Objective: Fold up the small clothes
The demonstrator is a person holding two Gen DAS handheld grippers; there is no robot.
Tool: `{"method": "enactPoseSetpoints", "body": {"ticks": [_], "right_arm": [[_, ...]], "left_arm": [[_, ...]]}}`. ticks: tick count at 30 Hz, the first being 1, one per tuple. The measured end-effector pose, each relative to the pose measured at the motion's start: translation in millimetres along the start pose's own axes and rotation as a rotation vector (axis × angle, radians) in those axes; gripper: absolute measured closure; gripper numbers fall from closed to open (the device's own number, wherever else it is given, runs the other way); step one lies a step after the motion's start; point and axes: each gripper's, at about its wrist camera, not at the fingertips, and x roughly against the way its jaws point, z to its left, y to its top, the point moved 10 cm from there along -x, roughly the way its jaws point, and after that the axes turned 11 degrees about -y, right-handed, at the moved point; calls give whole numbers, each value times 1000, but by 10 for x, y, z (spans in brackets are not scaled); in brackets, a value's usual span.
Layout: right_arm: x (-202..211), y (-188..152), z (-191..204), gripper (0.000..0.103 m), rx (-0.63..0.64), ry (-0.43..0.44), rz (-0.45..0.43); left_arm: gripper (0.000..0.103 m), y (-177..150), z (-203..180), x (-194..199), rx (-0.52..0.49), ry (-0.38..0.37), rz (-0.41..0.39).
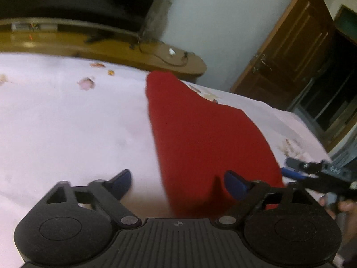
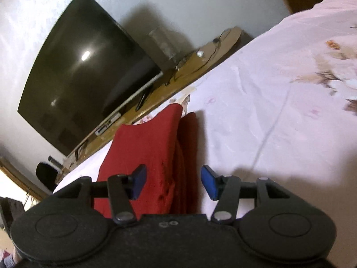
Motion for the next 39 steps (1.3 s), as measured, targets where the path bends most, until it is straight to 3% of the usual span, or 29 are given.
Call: {"method": "enactPoseSetpoints", "body": {"ticks": [4,8,12,17,19,20,23,39], "right_arm": [[-300,63,-88,40,-47,32,54],[-529,6,-124,39,-66,78,129],[-617,-34,-58,39,-46,138,174],[-710,-17,60,46,-7,197,207],[-747,-8,92,51,-10,214,213],[-760,-14,99,57,-18,227,216],[-718,-44,72,62,-14,234,200],[-604,7,168,71,22,203,140]], "left_arm": [[23,51,90,-292,80,-35,38],[23,-122,64,-506,143,-99,71],[23,-101,44,-610,138,-136,66],[24,-48,0,-712,113,-172,79],[33,-50,-32,-741,91,-160,80],[35,-43,-37,-742,78,-151,80],[40,-30,-59,-753,57,-134,75],[60,46,-153,-583,5,-152,43]]}}
